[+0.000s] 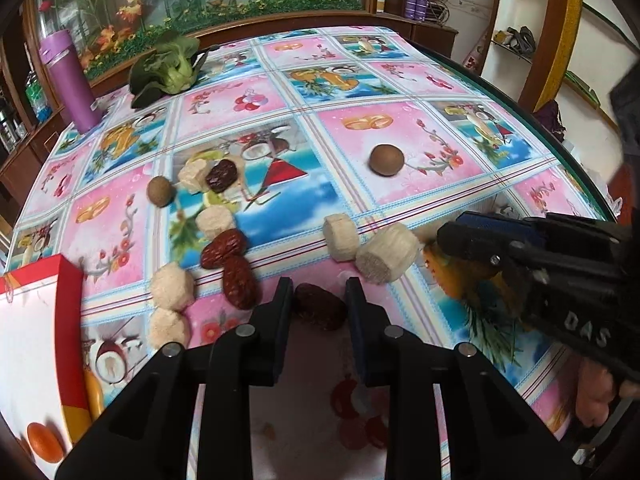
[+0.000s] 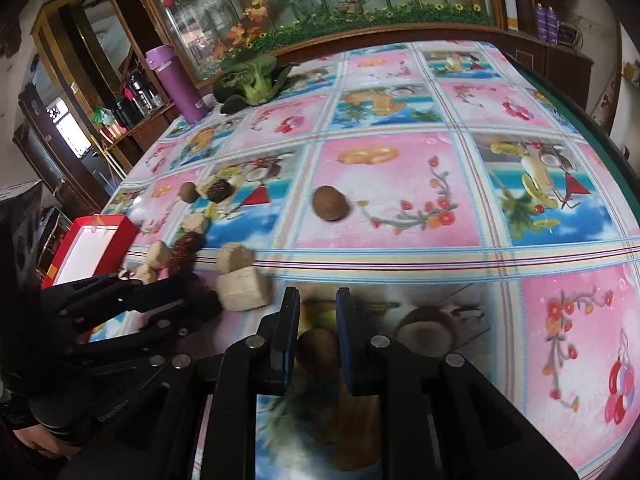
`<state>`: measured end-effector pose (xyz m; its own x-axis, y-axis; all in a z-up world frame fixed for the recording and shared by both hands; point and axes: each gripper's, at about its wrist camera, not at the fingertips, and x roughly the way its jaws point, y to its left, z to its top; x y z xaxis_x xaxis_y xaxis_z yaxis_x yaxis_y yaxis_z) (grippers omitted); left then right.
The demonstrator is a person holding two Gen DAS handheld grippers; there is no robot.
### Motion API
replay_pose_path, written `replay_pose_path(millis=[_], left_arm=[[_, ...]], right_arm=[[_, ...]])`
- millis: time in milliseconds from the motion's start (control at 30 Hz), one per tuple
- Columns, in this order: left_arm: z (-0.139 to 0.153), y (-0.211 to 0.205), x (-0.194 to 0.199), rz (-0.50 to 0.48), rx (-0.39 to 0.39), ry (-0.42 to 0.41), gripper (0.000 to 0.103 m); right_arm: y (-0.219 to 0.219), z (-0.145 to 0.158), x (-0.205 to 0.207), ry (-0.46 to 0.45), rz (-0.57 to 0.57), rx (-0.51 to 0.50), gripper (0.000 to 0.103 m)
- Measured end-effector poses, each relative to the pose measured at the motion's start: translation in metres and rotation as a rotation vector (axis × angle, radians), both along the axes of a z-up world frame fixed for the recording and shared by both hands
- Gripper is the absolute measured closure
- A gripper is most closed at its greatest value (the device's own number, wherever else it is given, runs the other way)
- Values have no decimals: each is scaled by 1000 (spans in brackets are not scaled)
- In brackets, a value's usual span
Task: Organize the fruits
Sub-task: 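Grasp a dark red date with the left gripper while the right gripper holds the kiwi, then carry the date and kiwi into the tray and open both grippers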
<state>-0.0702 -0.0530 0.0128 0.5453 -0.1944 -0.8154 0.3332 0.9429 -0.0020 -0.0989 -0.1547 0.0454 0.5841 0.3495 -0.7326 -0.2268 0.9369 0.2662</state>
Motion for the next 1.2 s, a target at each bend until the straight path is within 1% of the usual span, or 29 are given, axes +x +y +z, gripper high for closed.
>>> replay_pose_path(millis=[67, 167, 400, 467, 633, 700, 800, 967, 1067, 1200], left_arm=[[3, 6, -3, 12, -11, -1, 75], [12, 17, -10, 34, -27, -24, 75], [43, 59, -37, 106, -74, -105, 75], [54, 79, -45, 146, -89, -137, 75], [76, 132, -65, 260, -90, -204, 74], [84, 158, -76, 323, -81, -235, 74], [92, 197, -91, 428, -42, -276, 74], [92, 254, -110, 586, 22, -291, 74], [83, 284, -117, 666, 55, -269, 74], [66, 309, -118, 727, 69, -220, 74]], right_arm=[[10, 6, -7, -15, 23, -10, 86], [23, 17, -16, -35, 52, -11, 86], [62, 36, -24, -45, 122, 0, 86], [79, 39, -25, -44, 156, -4, 86], [132, 50, -28, -54, 254, -6, 86], [160, 55, -28, -63, 309, -4, 86], [205, 59, -29, -72, 388, -2, 86], [272, 56, -29, -42, 491, 20, 86], [302, 51, -29, -32, 521, 14, 87], [329, 40, -30, -2, 552, -9, 87]])
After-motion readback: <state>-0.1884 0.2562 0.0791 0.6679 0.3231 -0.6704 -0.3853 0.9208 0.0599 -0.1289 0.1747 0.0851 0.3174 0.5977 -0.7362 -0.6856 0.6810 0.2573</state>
